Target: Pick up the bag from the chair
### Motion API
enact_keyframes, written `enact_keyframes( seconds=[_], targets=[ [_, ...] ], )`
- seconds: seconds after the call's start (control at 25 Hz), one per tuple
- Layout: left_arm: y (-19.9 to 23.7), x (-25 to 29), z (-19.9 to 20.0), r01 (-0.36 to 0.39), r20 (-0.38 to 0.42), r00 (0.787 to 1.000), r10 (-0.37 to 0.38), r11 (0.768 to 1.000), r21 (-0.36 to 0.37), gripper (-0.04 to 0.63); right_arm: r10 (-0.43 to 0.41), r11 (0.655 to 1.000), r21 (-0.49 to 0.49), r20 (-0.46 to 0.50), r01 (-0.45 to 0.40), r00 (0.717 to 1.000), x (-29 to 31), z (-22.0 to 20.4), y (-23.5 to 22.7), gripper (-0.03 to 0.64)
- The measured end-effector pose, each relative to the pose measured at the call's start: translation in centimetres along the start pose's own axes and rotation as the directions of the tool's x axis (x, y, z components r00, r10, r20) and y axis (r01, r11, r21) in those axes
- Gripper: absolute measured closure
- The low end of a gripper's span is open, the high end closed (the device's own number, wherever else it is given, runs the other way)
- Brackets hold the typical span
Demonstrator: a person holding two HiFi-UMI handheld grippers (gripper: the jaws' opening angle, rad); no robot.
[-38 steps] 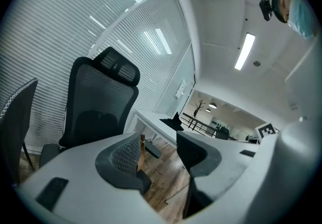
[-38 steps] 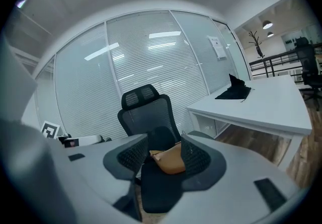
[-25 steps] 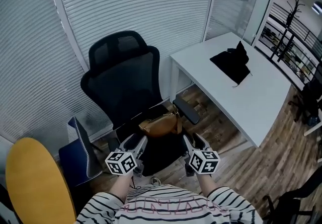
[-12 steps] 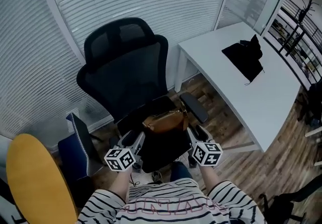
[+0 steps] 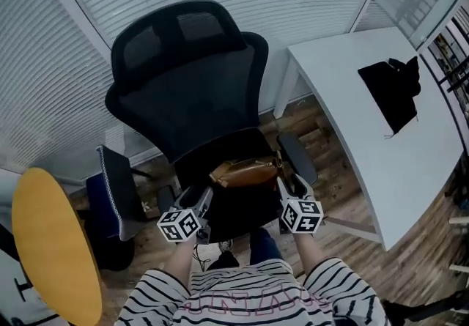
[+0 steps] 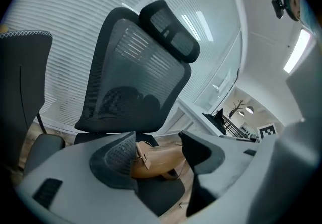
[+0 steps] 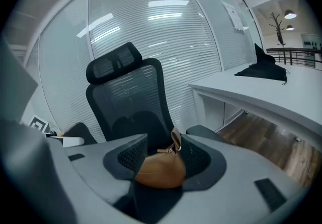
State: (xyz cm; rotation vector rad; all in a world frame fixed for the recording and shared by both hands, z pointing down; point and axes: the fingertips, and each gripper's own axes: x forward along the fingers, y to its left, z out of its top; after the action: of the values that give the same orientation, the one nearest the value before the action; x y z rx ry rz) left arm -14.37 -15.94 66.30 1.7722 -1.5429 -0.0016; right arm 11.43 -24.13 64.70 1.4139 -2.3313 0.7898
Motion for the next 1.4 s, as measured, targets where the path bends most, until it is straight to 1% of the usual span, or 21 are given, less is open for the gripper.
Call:
enact_keyframes(
  seconds=[0.16, 0.4, 0.48, 0.6, 0.76, 0.88, 1.04, 1.2, 1.24, 1.4],
  targets=[
    [1.7, 2.8, -1.2, -0.042, -0.015, 0.999, 0.042, 0.999, -0.021, 0.321, 0.021, 0.999, -0.023, -0.041, -0.022, 0.999, 3.6, -0.8, -1.4, 0.408],
    [3.5, 6.1, -3.7, -0.092, -0.057, 0.994, 0.089, 0.994, -0.057, 0.311, 0.040, 0.999, -0.020, -0.067, -0.042, 0.997, 7.6, -1.6, -3.0, 0.376],
    [3.9, 7.3, -4.4, -0.098, -0.061, 0.994, 0.094, 0.993, -0.071, 0.308, 0.049, 0.999, -0.005, -0.065, -0.050, 0.997, 8.7, -2.0, -3.4, 0.370],
    [4.7, 9.1, -5.2, -0.107, -0.061, 0.993, 0.101, 0.990, -0.090, 0.300, 0.070, 0.997, 0.043, -0.052, -0.068, 0.996, 10.1, -2.6, -3.5, 0.367],
    [5.9, 11.3, -6.0, -0.128, -0.060, 0.991, 0.120, 0.980, -0.152, 0.293, 0.084, 0.994, 0.071, -0.065, -0.079, 0.994, 11.7, -3.8, -3.4, 0.359],
    [6.4, 12.8, -6.9, -0.132, -0.072, 0.990, 0.120, 0.974, -0.184, 0.291, 0.077, 0.995, 0.074, -0.079, -0.072, 0.994, 12.8, -4.8, -3.8, 0.357],
    [6.8, 14.0, -7.4, -0.127, -0.080, 0.990, 0.112, 0.971, -0.202, 0.291, 0.040, 0.998, 0.052, -0.086, -0.036, 0.995, 13.6, -5.0, -4.5, 0.357],
    [6.8, 15.0, -7.5, -0.116, -0.088, 0.991, 0.099, 0.967, -0.226, 0.295, 0.046, 0.999, 0.028, -0.102, -0.044, 0.994, 14.1, -5.0, -4.5, 0.360],
    [6.7, 15.2, -7.5, -0.114, -0.093, 0.991, 0.095, 0.967, -0.227, 0.311, 0.050, 0.999, 0.017, -0.110, -0.049, 0.993, 14.1, -5.1, -4.4, 0.375],
    [6.7, 15.1, -7.6, -0.125, -0.103, 0.989, 0.103, 0.965, -0.232, 0.338, 0.056, 0.998, 0.000, -0.124, -0.057, 0.991, 13.9, -5.5, -4.0, 0.424]
  ],
)
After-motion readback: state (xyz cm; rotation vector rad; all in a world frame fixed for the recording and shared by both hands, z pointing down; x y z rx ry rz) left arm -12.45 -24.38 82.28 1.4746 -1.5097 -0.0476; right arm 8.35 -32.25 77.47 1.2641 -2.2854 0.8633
